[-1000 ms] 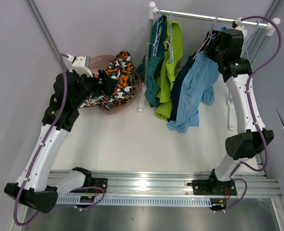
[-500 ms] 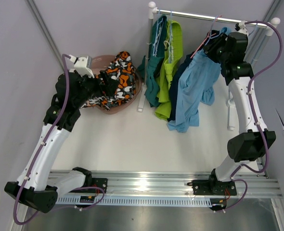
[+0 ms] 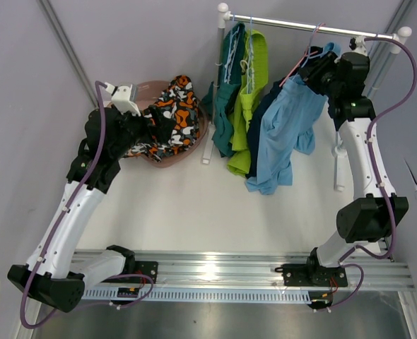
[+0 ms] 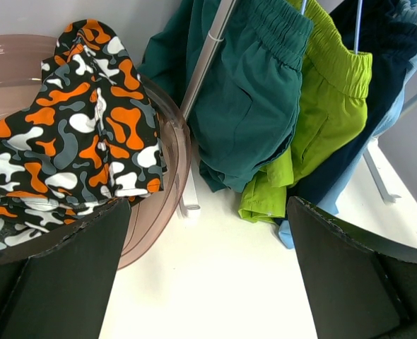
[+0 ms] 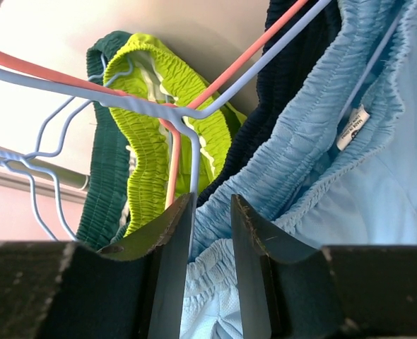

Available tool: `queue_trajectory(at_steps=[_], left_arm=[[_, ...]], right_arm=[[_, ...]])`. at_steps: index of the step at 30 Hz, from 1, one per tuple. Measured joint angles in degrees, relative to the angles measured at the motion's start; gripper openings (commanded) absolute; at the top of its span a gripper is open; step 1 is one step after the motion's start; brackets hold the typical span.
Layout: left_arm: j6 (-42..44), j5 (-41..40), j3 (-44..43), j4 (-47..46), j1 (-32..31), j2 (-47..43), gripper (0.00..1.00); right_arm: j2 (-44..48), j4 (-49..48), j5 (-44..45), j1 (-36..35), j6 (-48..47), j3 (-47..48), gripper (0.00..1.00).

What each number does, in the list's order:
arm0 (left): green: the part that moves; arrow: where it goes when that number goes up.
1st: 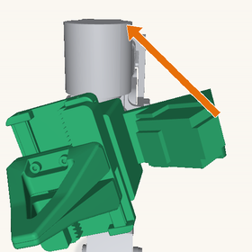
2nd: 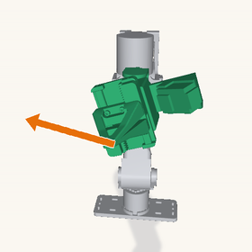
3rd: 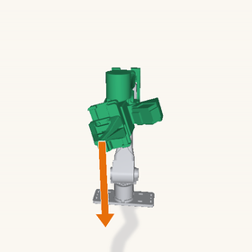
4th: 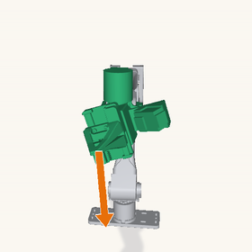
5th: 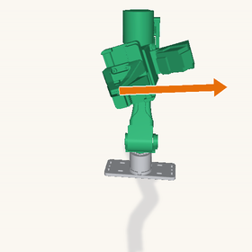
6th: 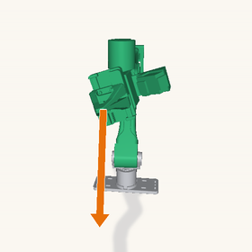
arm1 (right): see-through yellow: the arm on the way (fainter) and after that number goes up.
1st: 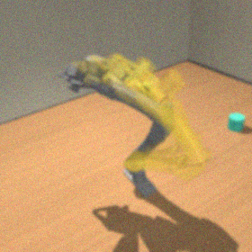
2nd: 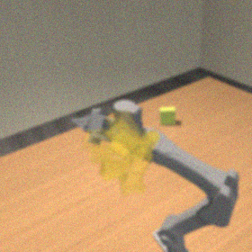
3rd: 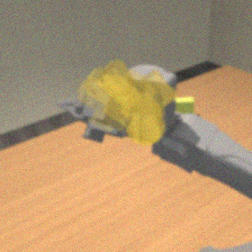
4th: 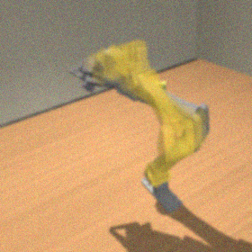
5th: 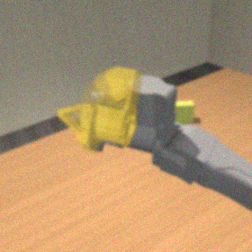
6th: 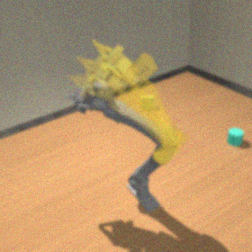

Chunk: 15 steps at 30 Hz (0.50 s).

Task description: Remove the shorts from the hanger

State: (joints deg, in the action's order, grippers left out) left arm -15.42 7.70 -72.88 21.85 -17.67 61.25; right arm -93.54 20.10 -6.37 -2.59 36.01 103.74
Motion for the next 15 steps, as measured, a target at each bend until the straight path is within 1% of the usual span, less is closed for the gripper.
queue_trajectory(at_steps=[6, 12, 15], left_arm=[[0.0, 0.0, 0.0, -0.1, 0.0, 0.1, 0.99], [0.0, 0.0, 0.0, -0.2, -0.1, 0.1, 0.99], [0.0, 0.0, 0.2, -0.3, -0.1, 0.1, 0.99]], right_arm=[[0.2, -2.8, -2.9, 0.3, 1.9, -1.2, 0.36], [0.2, -6.8, -6.2, 0.9, 4.8, -4.5, 0.35], [0.2, -7.5, -6.8, 1.2, 5.6, -5.0, 0.22]])
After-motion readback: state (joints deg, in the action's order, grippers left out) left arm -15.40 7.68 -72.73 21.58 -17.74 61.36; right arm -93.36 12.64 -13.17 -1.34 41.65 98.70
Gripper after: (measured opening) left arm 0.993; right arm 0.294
